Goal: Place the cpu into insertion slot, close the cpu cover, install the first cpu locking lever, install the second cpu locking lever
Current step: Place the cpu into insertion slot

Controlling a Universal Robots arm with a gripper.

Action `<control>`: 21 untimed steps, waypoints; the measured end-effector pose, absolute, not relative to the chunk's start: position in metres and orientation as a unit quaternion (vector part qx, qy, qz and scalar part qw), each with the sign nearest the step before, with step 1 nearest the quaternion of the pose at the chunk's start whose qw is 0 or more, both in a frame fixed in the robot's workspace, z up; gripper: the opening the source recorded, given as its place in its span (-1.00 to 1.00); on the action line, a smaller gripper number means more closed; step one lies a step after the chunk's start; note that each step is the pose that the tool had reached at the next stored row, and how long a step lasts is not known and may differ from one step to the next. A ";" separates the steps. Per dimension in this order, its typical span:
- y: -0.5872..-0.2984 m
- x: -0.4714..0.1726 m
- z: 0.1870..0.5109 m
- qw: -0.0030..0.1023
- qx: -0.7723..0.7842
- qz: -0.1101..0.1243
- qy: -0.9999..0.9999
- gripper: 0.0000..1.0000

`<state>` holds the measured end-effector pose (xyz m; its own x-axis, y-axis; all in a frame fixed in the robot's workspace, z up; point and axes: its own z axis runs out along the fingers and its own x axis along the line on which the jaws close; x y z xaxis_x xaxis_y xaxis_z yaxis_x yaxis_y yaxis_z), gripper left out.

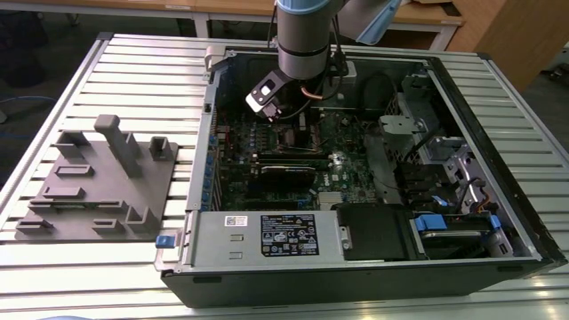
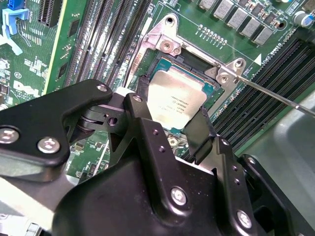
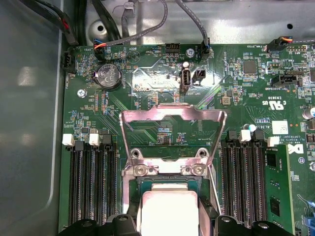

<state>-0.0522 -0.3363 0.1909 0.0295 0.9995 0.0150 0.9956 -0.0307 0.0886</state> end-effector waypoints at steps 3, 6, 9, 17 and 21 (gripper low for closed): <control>-0.336 -0.052 0.191 0.027 0.717 0.036 0.696 0.08; -0.336 -0.052 0.191 0.027 0.717 0.036 0.696 0.08; -0.336 -0.052 0.191 0.026 0.717 0.036 0.696 0.08; -0.336 -0.052 0.193 0.027 0.717 0.036 0.696 0.23; -0.336 -0.052 0.196 0.027 0.717 0.036 0.696 0.23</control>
